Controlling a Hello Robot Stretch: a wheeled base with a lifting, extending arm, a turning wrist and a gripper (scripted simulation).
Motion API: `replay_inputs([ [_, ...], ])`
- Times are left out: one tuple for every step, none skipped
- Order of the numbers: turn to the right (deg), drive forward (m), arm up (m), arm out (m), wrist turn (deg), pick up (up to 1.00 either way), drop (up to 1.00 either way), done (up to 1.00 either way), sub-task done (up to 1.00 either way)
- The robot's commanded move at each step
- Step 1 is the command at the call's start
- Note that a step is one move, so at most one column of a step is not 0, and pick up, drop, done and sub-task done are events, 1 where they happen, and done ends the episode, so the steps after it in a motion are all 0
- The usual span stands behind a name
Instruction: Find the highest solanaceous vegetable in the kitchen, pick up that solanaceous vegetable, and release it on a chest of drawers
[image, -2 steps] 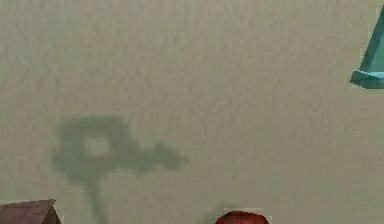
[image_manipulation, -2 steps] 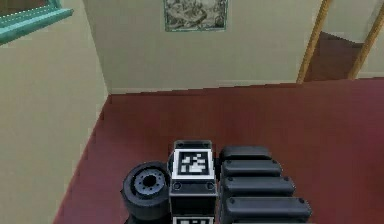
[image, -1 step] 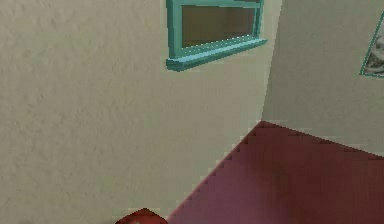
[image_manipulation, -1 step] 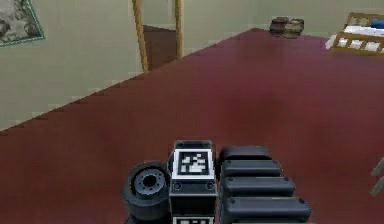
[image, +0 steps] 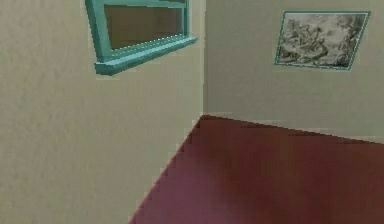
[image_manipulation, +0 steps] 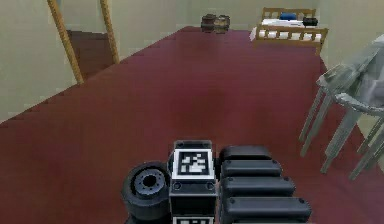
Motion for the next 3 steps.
replay_inputs([
  [3.0, 0.0, 0.0, 0.0, 0.0, 0.0, 0.0, 0.0, 0.0],
  [-45.0, 0.0, 0.0, 0.0, 0.0, 0.0, 0.0, 0.0, 0.0],
  [-45.0, 0.0, 0.0, 0.0, 0.0, 0.0, 0.0, 0.0, 0.0],
])
